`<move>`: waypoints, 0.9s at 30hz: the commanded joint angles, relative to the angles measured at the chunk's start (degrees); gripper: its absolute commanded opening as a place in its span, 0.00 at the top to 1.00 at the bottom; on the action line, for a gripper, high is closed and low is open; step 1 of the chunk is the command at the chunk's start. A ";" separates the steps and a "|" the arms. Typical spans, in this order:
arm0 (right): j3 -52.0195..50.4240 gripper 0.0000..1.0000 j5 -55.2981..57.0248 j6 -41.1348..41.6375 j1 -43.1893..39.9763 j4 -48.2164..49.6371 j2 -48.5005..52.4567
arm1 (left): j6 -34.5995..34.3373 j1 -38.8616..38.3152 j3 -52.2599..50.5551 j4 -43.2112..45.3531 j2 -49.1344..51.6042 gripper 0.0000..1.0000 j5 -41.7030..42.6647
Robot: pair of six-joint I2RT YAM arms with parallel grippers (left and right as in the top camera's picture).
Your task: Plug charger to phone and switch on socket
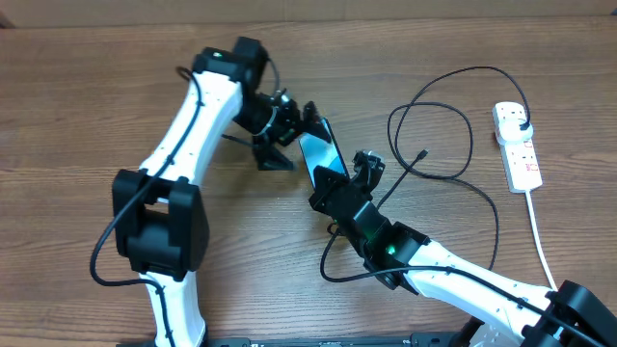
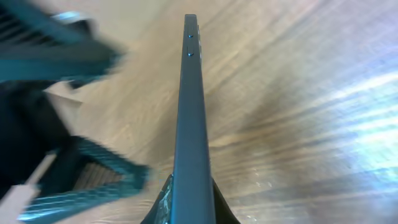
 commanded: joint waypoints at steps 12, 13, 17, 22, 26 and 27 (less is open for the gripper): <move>0.74 0.96 -25.92 12.79 -14.69 0.42 -2.84 | 31.69 15.17 1.79 -13.33 -13.92 0.05 7.76; 0.74 0.96 -27.87 12.79 -15.56 0.92 -2.84 | 33.77 16.52 1.79 -14.71 -16.06 0.05 7.76; 0.74 0.96 -33.20 12.81 -17.33 1.31 -2.84 | 41.35 21.81 1.77 -18.08 -24.96 0.04 7.76; 0.74 0.96 -37.51 12.79 -17.38 2.71 -2.84 | 46.34 26.99 -0.33 -17.46 -35.15 0.00 5.53; 0.74 0.96 -38.27 12.85 -17.35 5.33 -2.84 | 42.10 27.85 -7.69 -10.36 -40.26 0.00 7.13; 0.74 0.96 -38.32 13.29 -17.35 5.64 -2.84 | 38.86 27.65 -10.93 -7.34 -41.09 0.00 7.13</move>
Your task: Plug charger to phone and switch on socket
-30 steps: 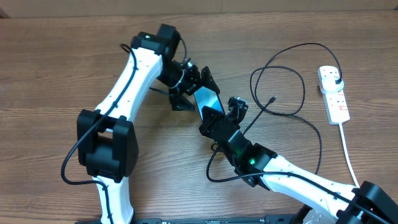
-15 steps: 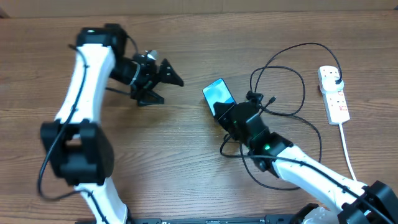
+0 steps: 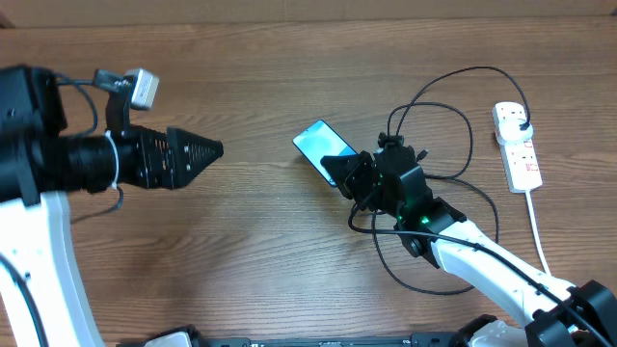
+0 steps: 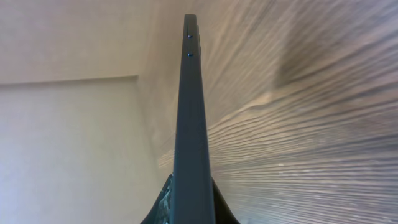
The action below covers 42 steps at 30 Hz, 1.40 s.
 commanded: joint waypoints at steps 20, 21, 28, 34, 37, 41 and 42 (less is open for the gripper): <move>0.76 0.96 -6.47 22.93 2.93 0.94 -1.97 | -67.10 -9.64 -45.68 44.13 2.03 0.00 7.54; 0.76 0.96 -6.47 23.56 3.26 1.09 -1.97 | -69.09 -10.71 -45.68 44.44 2.03 0.00 6.34; 0.76 0.96 -6.49 28.61 5.62 1.81 -1.97 | -78.40 -15.78 -45.68 50.16 2.03 0.00 2.97; 0.76 0.96 -6.82 31.04 7.50 6.03 -1.97 | -82.95 -16.20 -45.68 50.99 2.03 0.07 -0.63; 0.76 0.96 -6.91 31.04 7.65 7.28 -1.97 | -84.30 -16.20 -45.68 50.99 2.01 0.10 -1.55; 0.76 0.96 -6.93 31.28 7.85 7.52 -1.97 | -88.21 -16.20 -45.68 52.00 2.03 0.16 -1.57; 0.76 0.96 -6.91 31.76 8.07 7.52 -1.97 | -89.29 -16.22 -45.68 53.05 2.03 0.17 -1.73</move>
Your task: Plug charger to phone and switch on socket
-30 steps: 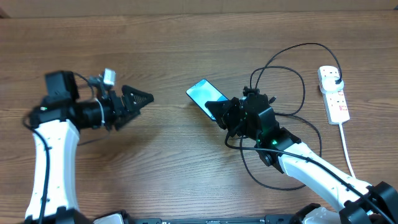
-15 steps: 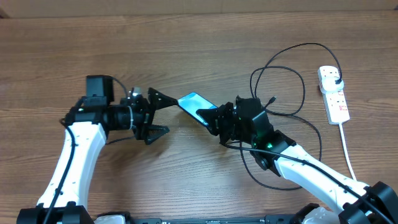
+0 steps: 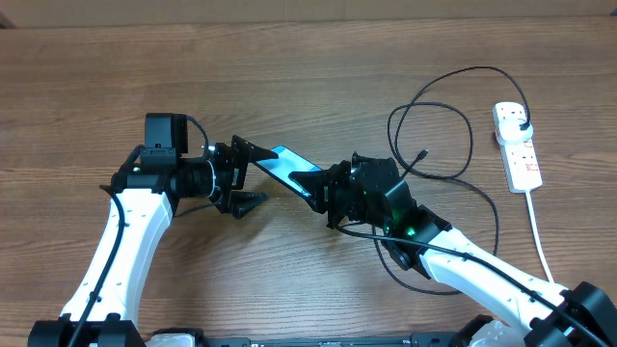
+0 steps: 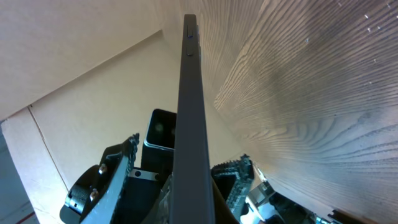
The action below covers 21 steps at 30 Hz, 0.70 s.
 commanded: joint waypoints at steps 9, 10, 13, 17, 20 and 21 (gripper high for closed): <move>0.76 0.96 0.26 4.96 2.99 1.86 -1.70 | -7.63 -2.86 -0.33 6.10 0.09 0.26 -4.26; 0.76 0.96 0.24 4.96 2.99 2.32 -1.70 | -7.63 -3.34 -0.33 6.10 0.09 0.27 -4.48; 0.76 0.96 0.07 4.98 3.08 4.61 -1.70 | -8.11 -4.48 -0.33 6.12 0.09 0.32 -5.18; 0.76 0.96 0.09 6.80 4.09 5.99 -1.70 | -8.87 -5.60 -0.33 6.58 0.07 0.48 -5.62; 0.76 0.96 0.09 7.74 4.76 5.70 -1.68 | -8.87 -5.68 -0.33 7.41 0.07 0.59 -5.62; 0.76 0.96 0.07 7.72 4.76 5.60 -1.68 | -8.87 -5.68 -0.33 7.45 0.07 0.64 -5.62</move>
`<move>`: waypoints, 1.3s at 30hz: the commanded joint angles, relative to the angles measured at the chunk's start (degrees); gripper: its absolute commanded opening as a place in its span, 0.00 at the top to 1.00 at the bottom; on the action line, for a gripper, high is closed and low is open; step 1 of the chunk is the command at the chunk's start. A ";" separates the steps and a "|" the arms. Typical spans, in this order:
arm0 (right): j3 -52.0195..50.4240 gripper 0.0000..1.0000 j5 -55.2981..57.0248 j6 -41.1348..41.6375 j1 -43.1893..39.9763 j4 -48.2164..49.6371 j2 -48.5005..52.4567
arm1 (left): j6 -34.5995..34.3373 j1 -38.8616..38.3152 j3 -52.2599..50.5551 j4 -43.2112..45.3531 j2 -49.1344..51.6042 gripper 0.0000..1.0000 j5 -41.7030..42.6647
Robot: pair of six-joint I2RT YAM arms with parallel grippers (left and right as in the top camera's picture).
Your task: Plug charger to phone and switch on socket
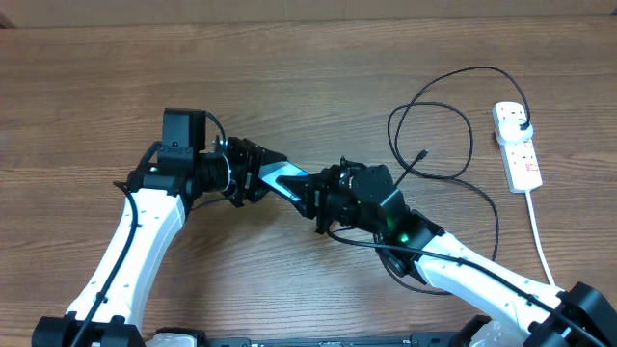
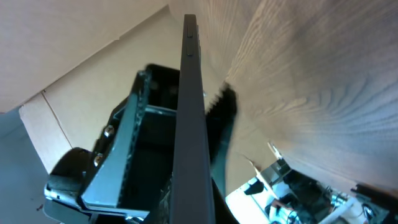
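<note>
The phone (image 1: 282, 179), screen lit blue, is held off the wooden table between both arms. My right gripper (image 1: 316, 199) is shut on its right end. In the right wrist view the phone (image 2: 189, 106) runs edge-on up from my right gripper (image 2: 189, 208). My left gripper (image 1: 254, 172) stands open, its fingers (image 2: 127, 149) on either side of the phone's far end. The black charger cable (image 1: 453, 125) loops at the right, and its loose plug (image 1: 421, 154) lies on the table. The white socket strip (image 1: 518, 146) lies at the far right with the charger in it.
The strip's white lead (image 1: 540, 241) runs down the right edge. A black cable loop (image 1: 487, 207) lies beside my right forearm (image 1: 463, 275). My left arm (image 1: 135, 251) crosses the left front of the table (image 1: 318, 58).
My left gripper was open just left of the phone; its fingers now reach around the phone's far end. The phone and my right gripper have shifted slightly left.
First my right gripper held the phone with the left gripper close beside it. Then the left arm was raised far off to the left while the right held the phone alone. Later the left gripper was back, open beside the phone, and now straddles its end.
</note>
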 commanded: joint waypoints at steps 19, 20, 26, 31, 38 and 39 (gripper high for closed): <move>0.76 0.54 8.61 -7.74 0.66 -14.75 -1.68 | 14.95 -0.28 -0.28 -0.66 0.09 0.96 -12.81; 0.76 0.53 10.45 -9.38 0.66 -16.74 -1.68 | 16.57 -0.26 -0.28 -1.20 0.09 0.96 -12.81; 0.76 0.31 21.31 -17.00 0.66 -24.79 -1.68 | 22.34 -0.26 -0.28 -5.03 0.09 0.96 -12.50; 0.76 0.02 23.61 -17.16 0.68 -28.33 -1.68 | 23.58 -0.26 -0.26 -5.35 0.09 0.96 -9.09; 0.92 0.00 28.41 -26.10 -0.11 -37.20 -1.55 | 24.04 0.13 -0.17 -5.03 2.05 0.96 -4.11; 1.31 0.00 27.15 -28.96 -0.94 -37.38 -1.55 | 24.72 0.28 -0.15 -4.61 2.75 0.96 -2.71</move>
